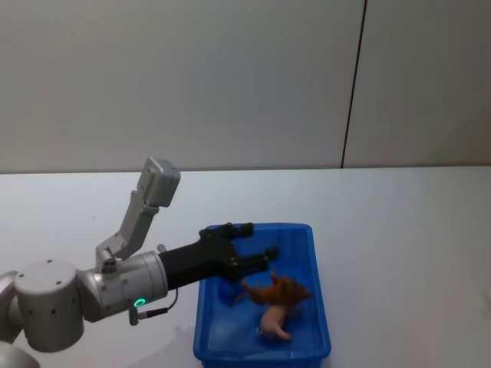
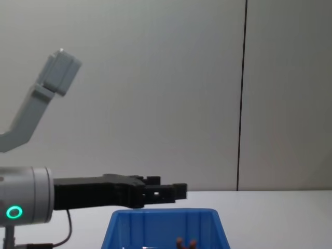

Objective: Pick up the two dolls from the table and place them into the box.

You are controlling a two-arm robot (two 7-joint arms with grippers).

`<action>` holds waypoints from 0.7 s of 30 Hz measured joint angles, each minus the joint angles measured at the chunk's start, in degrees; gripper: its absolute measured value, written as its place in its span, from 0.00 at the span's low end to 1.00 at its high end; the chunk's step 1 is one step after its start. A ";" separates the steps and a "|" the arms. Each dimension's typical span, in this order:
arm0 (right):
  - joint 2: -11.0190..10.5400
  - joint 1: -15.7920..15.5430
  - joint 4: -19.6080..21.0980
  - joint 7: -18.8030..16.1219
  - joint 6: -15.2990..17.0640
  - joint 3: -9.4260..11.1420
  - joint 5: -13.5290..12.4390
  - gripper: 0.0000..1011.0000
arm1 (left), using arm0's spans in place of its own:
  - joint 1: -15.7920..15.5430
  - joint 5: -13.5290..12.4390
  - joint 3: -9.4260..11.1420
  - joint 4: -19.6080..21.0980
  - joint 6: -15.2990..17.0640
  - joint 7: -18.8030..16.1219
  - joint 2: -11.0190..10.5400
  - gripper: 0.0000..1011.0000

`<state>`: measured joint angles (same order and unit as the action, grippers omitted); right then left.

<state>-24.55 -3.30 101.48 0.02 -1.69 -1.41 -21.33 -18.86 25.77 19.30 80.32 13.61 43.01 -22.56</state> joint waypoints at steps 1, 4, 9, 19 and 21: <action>0.00 0.00 0.00 0.00 0.00 0.00 0.00 0.99 | -0.40 -0.01 0.10 -0.57 0.03 0.74 0.18 0.75; 0.00 0.00 0.00 0.00 0.00 0.00 0.00 0.99 | -1.44 -0.12 0.31 -2.03 0.07 3.63 0.58 0.83; 0.00 0.00 0.00 0.00 0.00 0.00 0.00 0.99 | -2.43 -0.18 0.47 -3.37 0.00 6.06 0.82 0.97; 0.00 0.00 0.00 0.00 0.00 0.00 0.00 0.99 | -1.83 0.58 0.26 -2.23 -0.55 4.40 0.03 0.99; 0.00 0.00 0.00 0.00 0.00 0.00 0.00 0.99 | -1.39 0.86 0.12 -1.52 -0.74 3.21 -0.28 0.99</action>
<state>-24.55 -3.31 101.48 0.02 -1.69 -1.41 -21.33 -20.26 26.63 19.42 78.80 12.87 46.22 -22.84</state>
